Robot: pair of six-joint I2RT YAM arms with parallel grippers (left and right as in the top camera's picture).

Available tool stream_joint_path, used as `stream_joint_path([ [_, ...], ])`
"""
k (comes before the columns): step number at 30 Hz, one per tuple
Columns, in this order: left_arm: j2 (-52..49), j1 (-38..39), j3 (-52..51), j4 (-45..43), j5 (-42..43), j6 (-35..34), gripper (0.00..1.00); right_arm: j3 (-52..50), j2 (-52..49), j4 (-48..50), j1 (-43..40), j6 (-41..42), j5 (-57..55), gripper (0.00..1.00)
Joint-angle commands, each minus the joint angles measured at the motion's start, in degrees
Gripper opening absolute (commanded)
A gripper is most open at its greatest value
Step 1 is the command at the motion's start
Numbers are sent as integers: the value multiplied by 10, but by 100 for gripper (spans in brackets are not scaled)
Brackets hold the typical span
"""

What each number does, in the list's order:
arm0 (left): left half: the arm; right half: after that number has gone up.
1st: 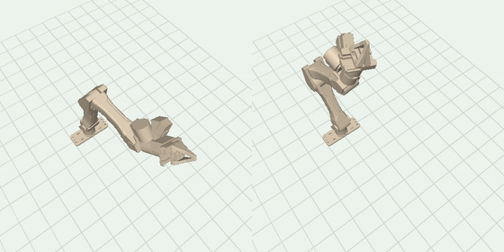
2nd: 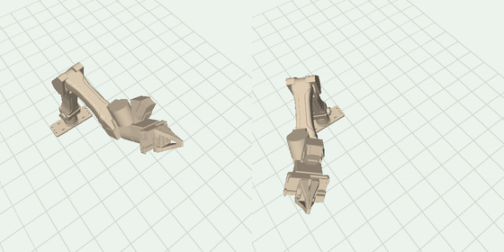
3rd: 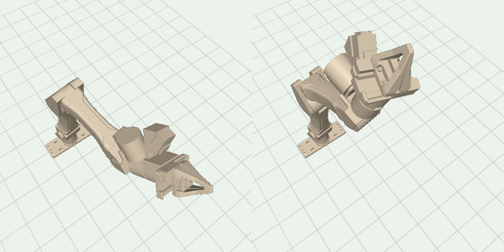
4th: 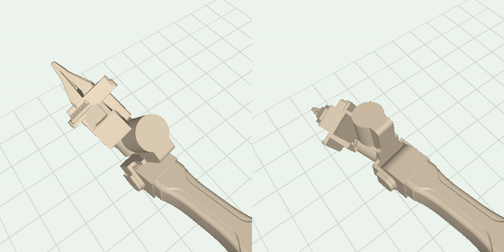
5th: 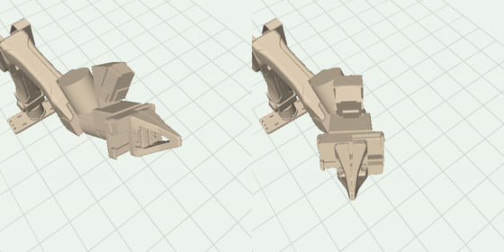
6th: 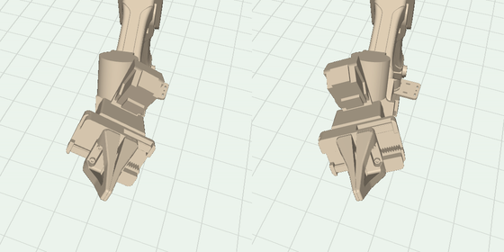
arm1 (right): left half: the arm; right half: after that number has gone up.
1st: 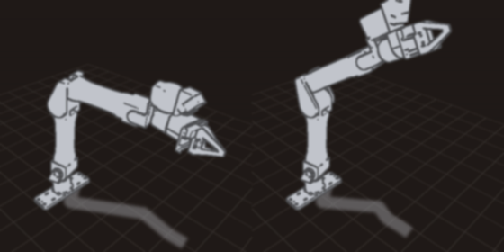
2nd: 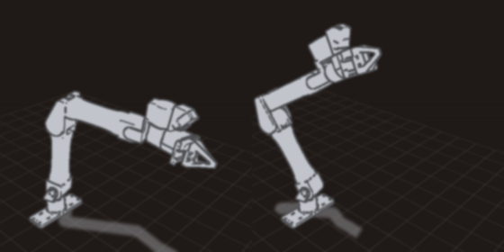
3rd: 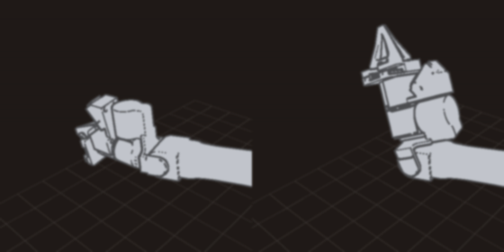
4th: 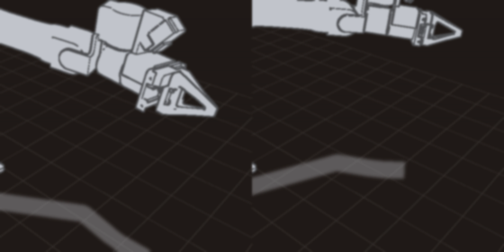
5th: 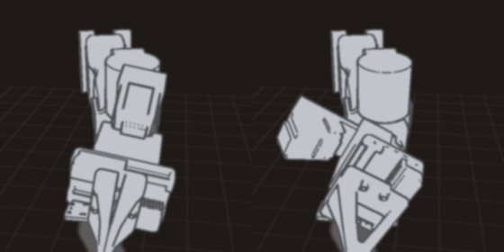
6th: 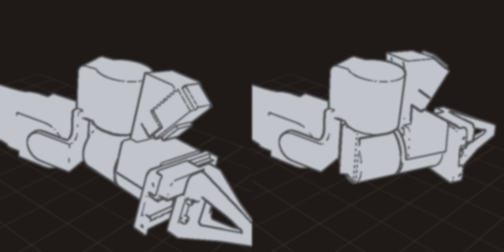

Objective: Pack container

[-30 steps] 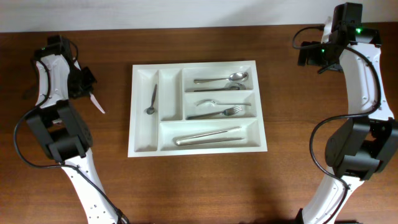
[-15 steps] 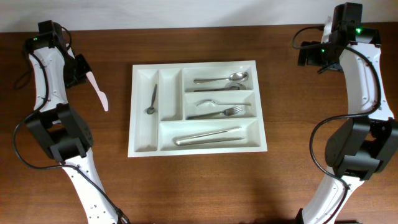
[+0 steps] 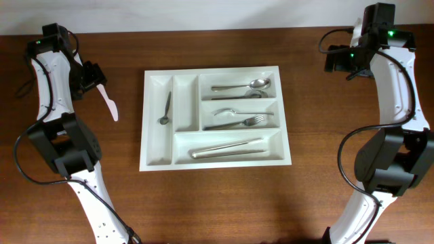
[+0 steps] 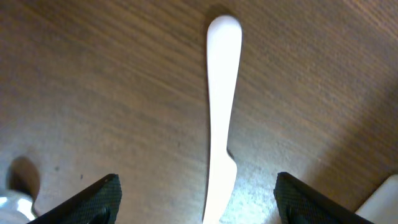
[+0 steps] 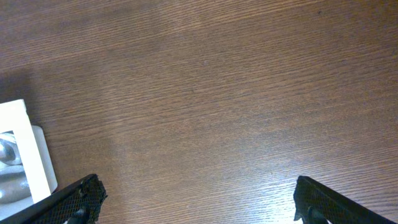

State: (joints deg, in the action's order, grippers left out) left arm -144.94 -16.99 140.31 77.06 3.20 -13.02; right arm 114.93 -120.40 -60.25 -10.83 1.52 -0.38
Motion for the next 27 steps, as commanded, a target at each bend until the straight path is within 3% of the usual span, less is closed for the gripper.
stream_joint_path([
  [1, 59, 0, 14, 16, 0, 9, 81, -1, 10, 0, -1, 5, -1, 99],
  [12, 95, 25, 14, 90, 1, 5, 80, -1, 10, 0, -1, 5, -1, 99],
  [27, 167, 177, 14, 99, -14, 14, 81, -1, 10, 0, -1, 5, -1, 99],
])
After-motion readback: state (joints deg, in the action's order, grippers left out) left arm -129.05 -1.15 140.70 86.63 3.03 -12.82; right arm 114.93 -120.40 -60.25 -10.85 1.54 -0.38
